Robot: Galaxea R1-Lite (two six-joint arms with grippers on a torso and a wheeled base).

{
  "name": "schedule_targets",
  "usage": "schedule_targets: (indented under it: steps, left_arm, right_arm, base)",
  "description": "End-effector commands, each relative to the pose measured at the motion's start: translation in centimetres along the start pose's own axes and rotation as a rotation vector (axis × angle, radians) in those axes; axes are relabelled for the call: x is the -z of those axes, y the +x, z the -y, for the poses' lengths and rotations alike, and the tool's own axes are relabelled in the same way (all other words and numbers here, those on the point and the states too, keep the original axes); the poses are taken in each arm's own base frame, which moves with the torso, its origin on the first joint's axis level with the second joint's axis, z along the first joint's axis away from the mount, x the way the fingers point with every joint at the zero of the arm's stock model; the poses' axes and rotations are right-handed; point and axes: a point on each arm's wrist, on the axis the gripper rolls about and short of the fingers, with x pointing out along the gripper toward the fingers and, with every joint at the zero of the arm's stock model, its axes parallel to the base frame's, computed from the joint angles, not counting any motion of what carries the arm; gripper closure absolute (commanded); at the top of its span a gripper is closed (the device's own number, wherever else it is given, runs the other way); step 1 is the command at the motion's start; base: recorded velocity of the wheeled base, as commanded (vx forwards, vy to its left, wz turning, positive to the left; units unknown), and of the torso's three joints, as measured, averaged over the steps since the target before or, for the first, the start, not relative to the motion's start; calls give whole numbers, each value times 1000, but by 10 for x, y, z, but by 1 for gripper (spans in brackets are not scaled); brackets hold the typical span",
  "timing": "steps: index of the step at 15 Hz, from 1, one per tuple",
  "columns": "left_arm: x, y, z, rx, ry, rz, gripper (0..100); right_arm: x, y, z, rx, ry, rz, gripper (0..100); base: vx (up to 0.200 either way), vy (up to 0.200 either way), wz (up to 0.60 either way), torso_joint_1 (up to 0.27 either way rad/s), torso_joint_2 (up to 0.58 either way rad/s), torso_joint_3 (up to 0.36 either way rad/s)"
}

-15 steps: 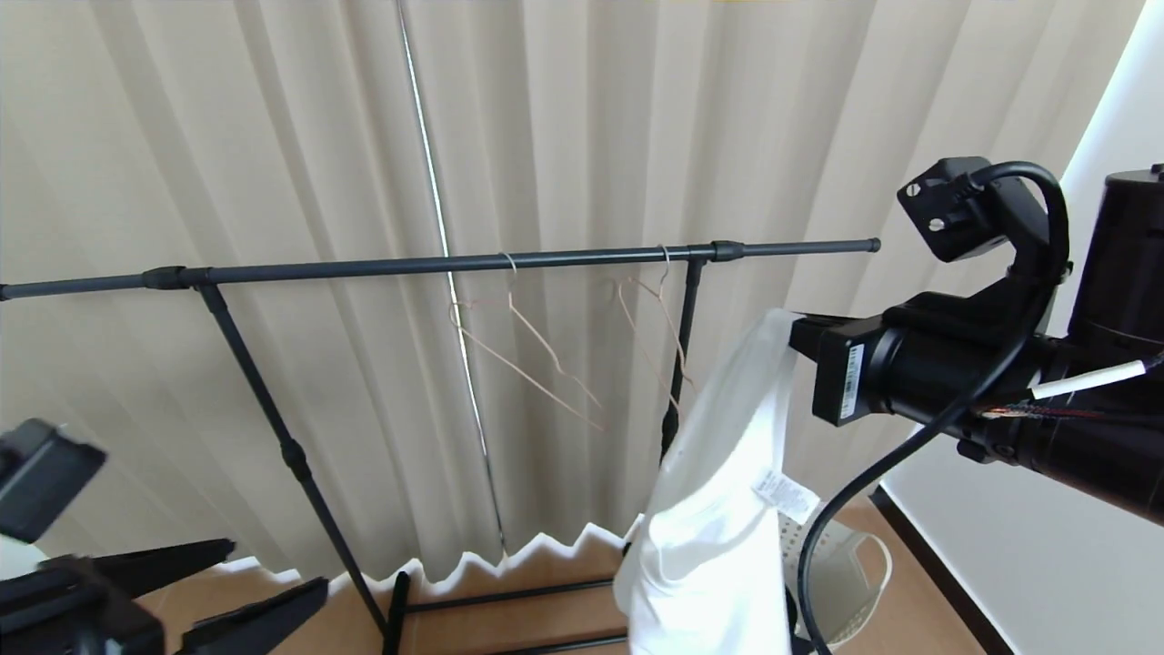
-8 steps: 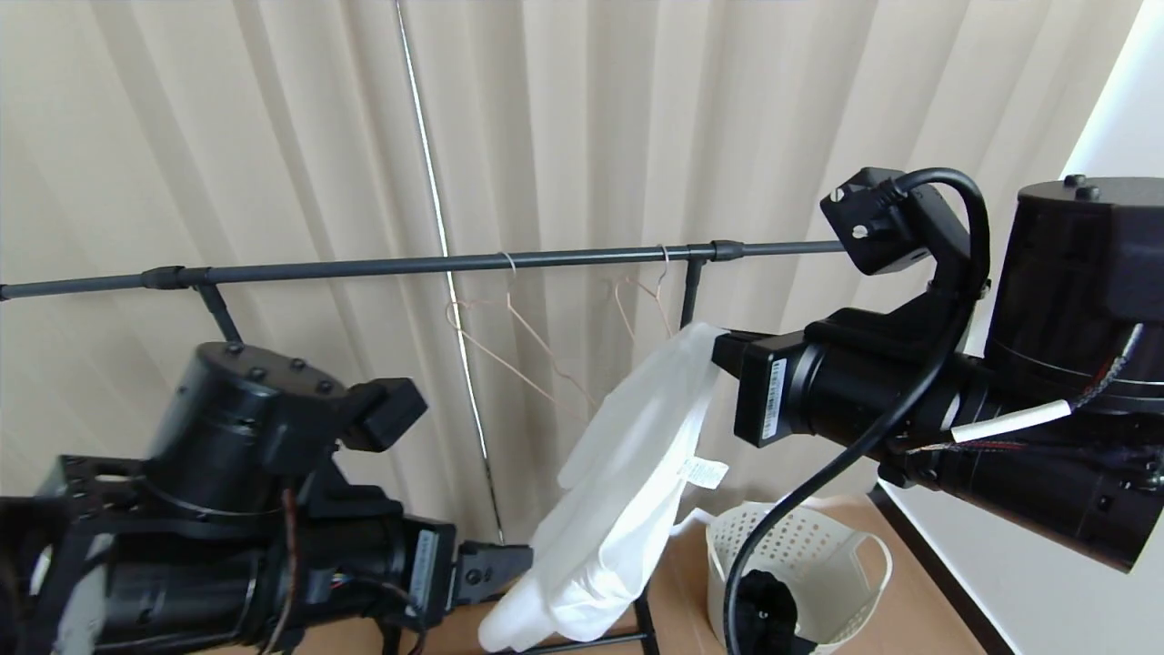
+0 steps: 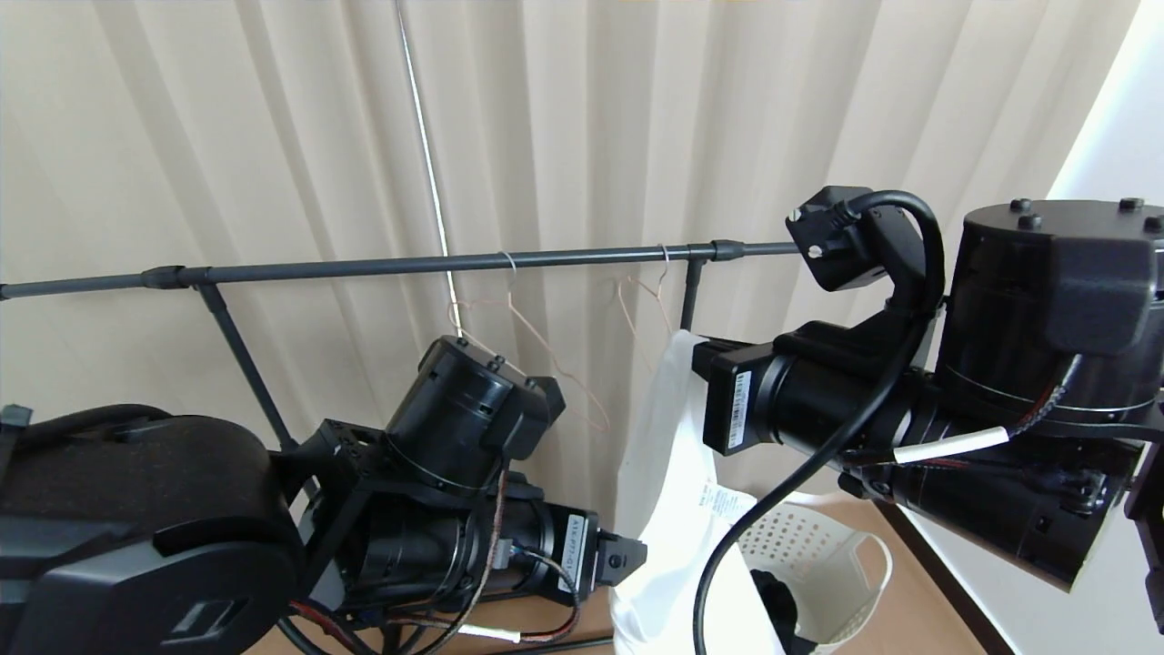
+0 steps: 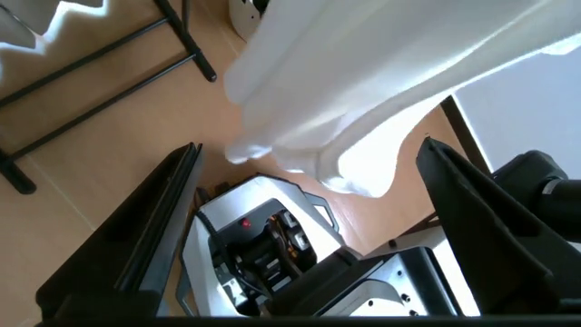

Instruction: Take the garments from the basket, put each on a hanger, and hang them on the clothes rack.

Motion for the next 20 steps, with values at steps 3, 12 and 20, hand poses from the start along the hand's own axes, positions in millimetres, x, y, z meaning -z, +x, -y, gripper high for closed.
schedule_targets:
  steps: [3,12,20]
  left_arm:
    - [-5,9,6,10,-1,3,0]
    - [-9,53,-21,-157,-94,-35,0]
    - [6,49,-37,-310,-129,-30,100]
  right_arm:
    - [-1,-3,1,9,1,8,100]
    - [-7,-9,2,5,8,29,100]
    - [-17,-14,19,55,22,64,100]
  base:
    - [0,0,0,0,0,0]
    - [0,0,0,0,0,0]
    - [0,0,0,0,0,0]
